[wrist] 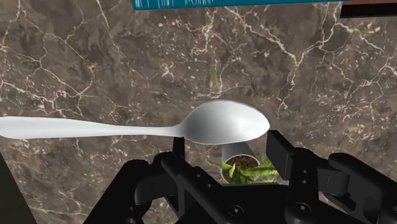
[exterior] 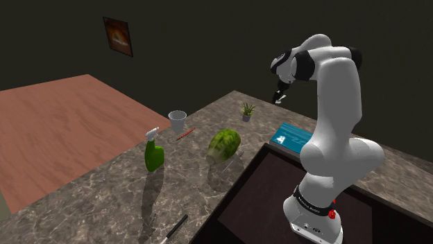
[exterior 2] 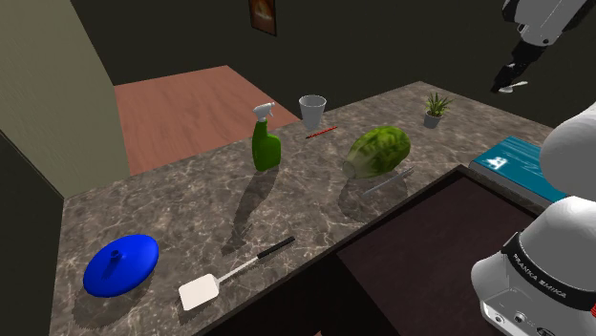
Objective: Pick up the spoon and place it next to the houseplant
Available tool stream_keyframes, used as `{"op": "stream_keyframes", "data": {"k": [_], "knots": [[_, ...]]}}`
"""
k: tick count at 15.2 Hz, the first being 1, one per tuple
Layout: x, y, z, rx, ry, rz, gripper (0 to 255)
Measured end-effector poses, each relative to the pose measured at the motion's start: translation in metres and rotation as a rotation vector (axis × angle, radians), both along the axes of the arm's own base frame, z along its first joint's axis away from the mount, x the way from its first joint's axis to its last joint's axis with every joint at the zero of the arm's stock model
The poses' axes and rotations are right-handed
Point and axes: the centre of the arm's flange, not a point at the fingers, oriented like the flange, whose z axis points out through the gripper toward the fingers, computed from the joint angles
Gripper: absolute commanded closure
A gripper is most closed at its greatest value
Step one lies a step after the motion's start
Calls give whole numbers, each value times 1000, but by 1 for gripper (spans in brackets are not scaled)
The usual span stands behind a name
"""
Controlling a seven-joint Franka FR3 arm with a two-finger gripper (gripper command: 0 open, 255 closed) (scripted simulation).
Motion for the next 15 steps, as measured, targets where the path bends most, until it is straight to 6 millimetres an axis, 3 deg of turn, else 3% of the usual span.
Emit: {"op": "stream_keyframes", "data": {"k": [15], "knots": [[0, -1, -79, 1, 0, 0, 255]]}}
